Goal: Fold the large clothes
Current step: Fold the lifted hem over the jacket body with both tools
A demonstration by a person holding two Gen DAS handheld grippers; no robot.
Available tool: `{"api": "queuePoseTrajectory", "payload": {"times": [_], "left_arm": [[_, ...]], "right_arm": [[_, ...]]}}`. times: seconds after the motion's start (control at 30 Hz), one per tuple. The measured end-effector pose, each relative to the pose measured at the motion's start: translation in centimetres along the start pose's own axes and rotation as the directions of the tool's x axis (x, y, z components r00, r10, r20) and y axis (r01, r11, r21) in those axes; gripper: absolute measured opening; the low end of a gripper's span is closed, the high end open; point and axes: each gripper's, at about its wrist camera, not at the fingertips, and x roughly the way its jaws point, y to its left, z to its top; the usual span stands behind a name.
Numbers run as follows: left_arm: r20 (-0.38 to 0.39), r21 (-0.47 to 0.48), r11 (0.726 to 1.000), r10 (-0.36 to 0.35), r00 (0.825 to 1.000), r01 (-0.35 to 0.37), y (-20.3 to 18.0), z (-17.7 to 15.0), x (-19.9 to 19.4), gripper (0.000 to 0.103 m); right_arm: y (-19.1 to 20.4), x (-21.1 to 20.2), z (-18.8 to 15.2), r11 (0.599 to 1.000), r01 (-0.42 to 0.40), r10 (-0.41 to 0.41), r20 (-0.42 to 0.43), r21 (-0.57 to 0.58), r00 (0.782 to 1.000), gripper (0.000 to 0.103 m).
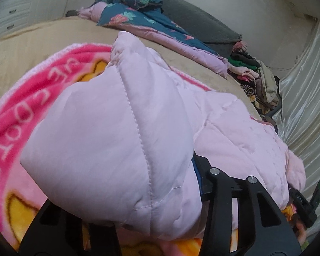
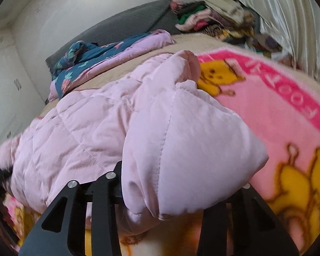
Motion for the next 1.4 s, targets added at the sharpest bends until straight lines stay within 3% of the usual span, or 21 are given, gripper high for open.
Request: {"api": "queuePoseTrajectory", "payload": {"times": [0.4,0.87,1.4], "left_arm": [[0.029,0.076,0.997,0.009,1.0,-0.011,-1.2,-0.6,-5.6,0.035],[0.014,0.097,0.995,0.02,1.0,-0.021,-1.5,-3.9,-10.8,0.035],[0.003,0.124,0.992,0.032,0.999,-0.033,-0.4,-7.3,-13.6,0.035]], "right_arm": [[2.8,-7.8,0.2,0.982,-0.041,0.057,0.077,-0.186,0.995,0.03],[2.0,-14.8,-3.9,0.979,-0.063,0.076,0.065,-0.196,0.995,0.03],[1.8,-17.8,-7.4,0.978,-0.054,0.065,0.044,-0.2,0.997,0.03]]}}
